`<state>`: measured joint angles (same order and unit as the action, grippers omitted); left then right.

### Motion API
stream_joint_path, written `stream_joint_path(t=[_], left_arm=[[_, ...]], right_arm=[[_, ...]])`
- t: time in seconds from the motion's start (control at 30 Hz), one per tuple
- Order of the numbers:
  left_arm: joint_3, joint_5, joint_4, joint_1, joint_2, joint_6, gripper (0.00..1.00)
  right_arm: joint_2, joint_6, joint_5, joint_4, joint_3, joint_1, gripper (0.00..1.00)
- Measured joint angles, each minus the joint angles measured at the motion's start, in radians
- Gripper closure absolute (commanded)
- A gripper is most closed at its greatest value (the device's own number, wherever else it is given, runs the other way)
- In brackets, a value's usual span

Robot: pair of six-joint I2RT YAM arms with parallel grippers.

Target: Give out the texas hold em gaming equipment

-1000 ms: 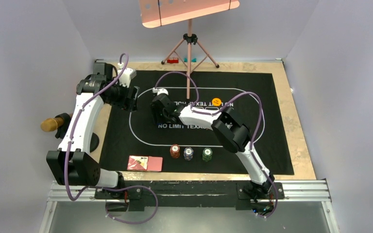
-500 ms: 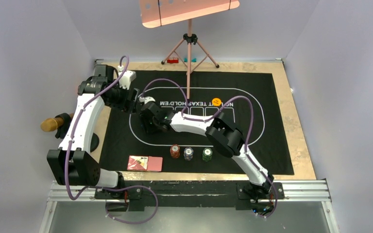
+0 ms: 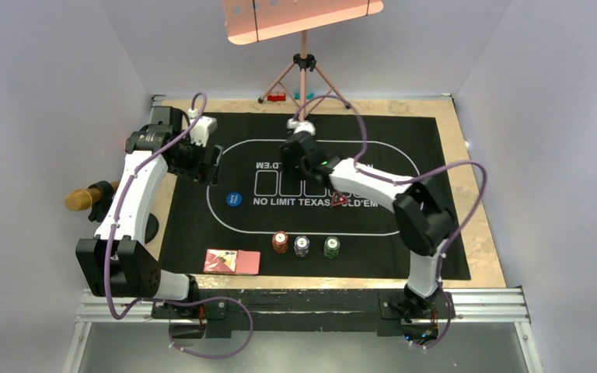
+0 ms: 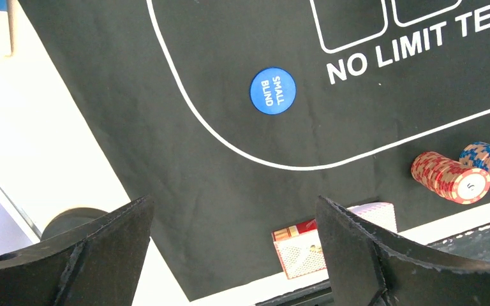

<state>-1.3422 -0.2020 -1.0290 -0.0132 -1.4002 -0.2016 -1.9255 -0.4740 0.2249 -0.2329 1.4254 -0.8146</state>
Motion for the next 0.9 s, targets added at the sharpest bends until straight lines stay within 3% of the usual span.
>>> stream_joint_path(t=[0.23,0.9], left_arm=[[0.012,0.008,-0.014,0.0,0.024,0.0,0.0],[0.027,-0.005,-0.064,0.0,0.064,-0.004,0.0]], right_arm=[[0.114,0.008,0.15,-0.034,-0.163,0.171,0.36],[0.078,-0.026,0.212,-0.137,-0.28,0.185,0.39]])
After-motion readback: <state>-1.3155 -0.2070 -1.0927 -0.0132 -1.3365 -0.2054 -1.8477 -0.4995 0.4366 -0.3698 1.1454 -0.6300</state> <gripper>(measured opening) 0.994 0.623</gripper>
